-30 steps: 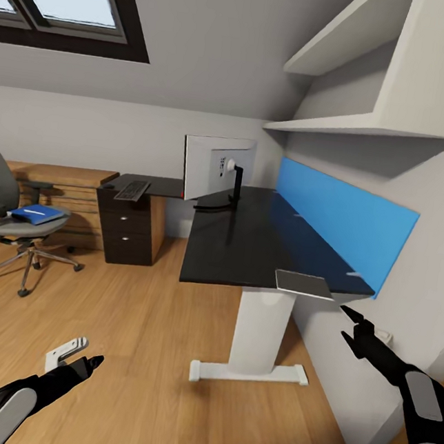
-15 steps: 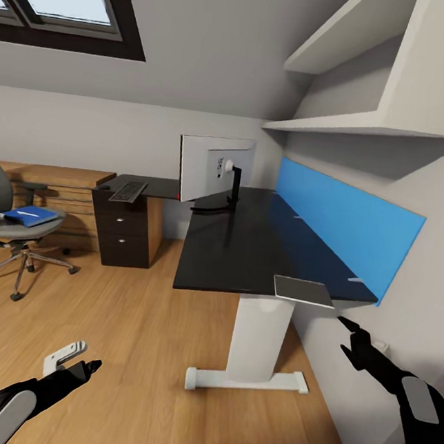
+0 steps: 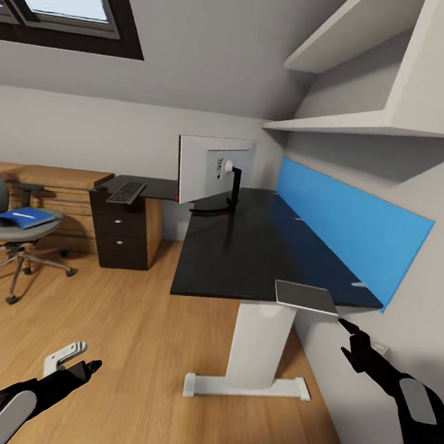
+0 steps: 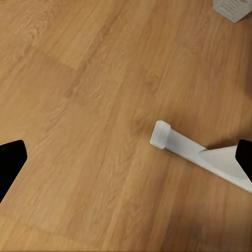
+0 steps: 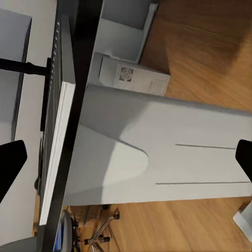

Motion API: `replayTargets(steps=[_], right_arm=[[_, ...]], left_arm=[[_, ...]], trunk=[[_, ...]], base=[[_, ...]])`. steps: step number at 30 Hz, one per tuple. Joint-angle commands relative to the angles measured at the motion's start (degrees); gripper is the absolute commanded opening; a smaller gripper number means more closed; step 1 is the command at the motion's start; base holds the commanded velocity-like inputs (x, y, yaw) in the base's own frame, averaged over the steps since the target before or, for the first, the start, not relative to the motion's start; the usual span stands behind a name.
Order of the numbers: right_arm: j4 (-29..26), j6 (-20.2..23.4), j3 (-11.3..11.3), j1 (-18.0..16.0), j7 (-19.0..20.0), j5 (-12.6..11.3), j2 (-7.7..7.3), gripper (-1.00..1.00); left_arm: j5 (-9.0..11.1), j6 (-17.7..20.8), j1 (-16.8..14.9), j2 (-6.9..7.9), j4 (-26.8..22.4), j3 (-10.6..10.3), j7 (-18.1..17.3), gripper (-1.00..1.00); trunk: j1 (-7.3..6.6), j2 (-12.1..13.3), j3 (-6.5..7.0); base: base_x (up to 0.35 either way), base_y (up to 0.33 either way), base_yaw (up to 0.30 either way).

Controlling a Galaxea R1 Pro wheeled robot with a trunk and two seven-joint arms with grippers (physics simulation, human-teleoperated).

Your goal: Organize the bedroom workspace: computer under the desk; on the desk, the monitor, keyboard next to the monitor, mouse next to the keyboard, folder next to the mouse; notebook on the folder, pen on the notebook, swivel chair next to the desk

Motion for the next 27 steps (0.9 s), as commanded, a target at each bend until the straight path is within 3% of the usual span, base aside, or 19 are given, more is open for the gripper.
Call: replayTargets(steps=[1, 27], right_arm=[[0.0, 0.4, -0.2, -0.1, 0.2, 0.1, 0.06, 1.00], [0.0, 0.4, -0.2, -0.1, 0.2, 0.9, 0.03, 1.00]], left_arm=[[0.6, 0.0, 0.0, 0.06, -0.1, -0.1, 0.6, 1.00], [0.6, 0.0, -0.1, 0.06, 0.0, -0.4, 0.7, 1.00]], trunk=[[0.00, 0.0, -0.06], [0.00, 0.0, -0.06]], base=[[0.074, 0.000, 0.000], [0.087, 0.015, 0.000]])
